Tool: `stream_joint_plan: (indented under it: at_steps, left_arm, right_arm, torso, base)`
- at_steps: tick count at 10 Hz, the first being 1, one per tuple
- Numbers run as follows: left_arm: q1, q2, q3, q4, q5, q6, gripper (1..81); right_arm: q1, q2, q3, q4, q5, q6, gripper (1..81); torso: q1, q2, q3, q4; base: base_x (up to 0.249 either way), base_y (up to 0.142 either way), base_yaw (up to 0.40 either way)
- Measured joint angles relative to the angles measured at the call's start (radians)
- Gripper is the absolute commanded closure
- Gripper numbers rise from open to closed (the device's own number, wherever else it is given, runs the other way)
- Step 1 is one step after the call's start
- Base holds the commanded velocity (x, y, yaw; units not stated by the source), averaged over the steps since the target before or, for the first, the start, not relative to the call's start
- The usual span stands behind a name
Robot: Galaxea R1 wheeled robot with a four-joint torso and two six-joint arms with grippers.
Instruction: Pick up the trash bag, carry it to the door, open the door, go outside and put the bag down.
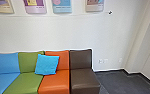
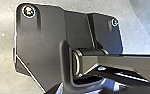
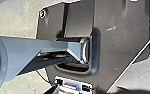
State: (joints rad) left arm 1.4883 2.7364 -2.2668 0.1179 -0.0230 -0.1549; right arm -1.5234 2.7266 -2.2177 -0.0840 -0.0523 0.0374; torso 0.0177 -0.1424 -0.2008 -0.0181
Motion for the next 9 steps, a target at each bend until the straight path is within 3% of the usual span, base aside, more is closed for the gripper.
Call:
stream_joint_plan:
  at_steps: [2,5,7,9]
  left_arm:
    - [0.000,-0.124,0.109,-0.044,-0.010,-0.002,1.0]
    - [-0.066,-0.232,0.185,-0.162,0.012,-0.009,1.0]
    - [-0.121,-0.246,0.197,-0.190,0.032,-0.016,1.0]
    - [-0.176,-0.234,0.204,-0.204,0.097,-0.019,1.0]
  right_arm:
    - [0.018,-0.108,0.155,0.010,-0.019,0.000,1.0]
    - [0.090,-0.314,0.340,0.055,-0.061,0.004,1.0]
    - [0.154,-0.400,0.460,0.089,-0.100,0.004,1.0]
    - [0.241,-0.472,0.535,0.131,-0.134,0.005,1.0]
  torso:
    - [0.028,-0.046,-0.042,0.000]
    - [0.093,-0.148,-0.139,0.000]
    - [0.133,-0.207,-0.193,0.000]
    - [0.166,-0.260,-0.207,0.000]
  base:
    - [0.000,0.000,0.000]
    - [0.000,0.000,0.000]
    - [0.000,0.000,0.000]
    - [0.000,0.000,0.000]
